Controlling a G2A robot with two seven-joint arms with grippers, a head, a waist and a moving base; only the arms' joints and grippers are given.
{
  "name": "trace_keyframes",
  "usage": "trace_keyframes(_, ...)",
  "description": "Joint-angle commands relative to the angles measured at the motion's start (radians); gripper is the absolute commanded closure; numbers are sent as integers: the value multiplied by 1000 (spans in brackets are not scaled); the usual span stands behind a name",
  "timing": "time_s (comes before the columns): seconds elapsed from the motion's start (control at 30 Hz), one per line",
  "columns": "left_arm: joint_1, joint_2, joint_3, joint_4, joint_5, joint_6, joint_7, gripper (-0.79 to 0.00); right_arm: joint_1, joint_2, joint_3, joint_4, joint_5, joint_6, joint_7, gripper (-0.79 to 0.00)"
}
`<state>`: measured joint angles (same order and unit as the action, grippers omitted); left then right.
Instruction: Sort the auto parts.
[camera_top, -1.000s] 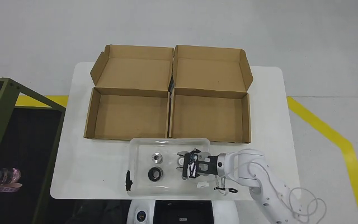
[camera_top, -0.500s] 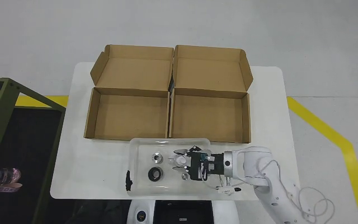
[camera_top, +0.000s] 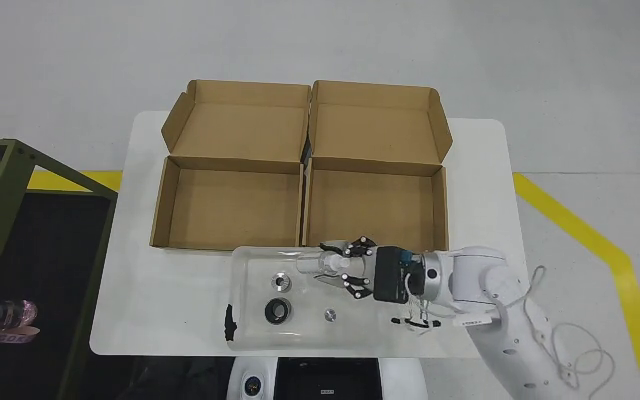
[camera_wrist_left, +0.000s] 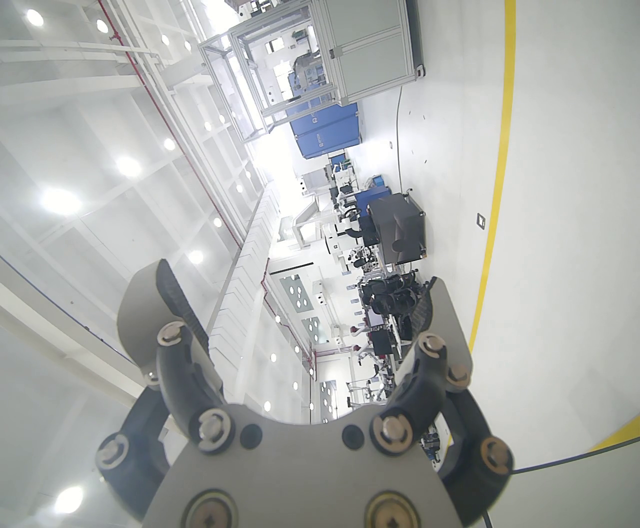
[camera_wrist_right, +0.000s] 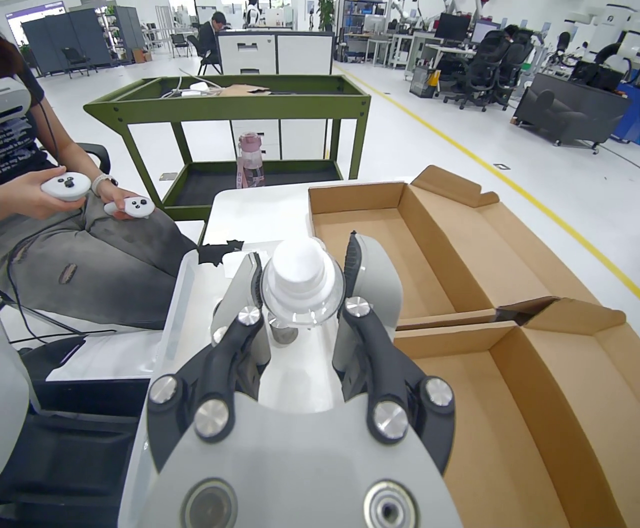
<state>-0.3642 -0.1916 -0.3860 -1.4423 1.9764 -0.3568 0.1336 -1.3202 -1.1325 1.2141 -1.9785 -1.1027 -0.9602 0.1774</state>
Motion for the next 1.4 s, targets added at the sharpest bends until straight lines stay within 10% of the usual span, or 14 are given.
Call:
trace_keyframes(0.0, 0, 0, 0, 0, 0, 0, 0, -785, 1, 3, 18, 2, 13, 0, -5, 0)
trace_keyframes(1.37, 0, 0, 0, 0, 0, 0, 0, -785, 325, -41, -132, 444, 5, 338, 34, 0)
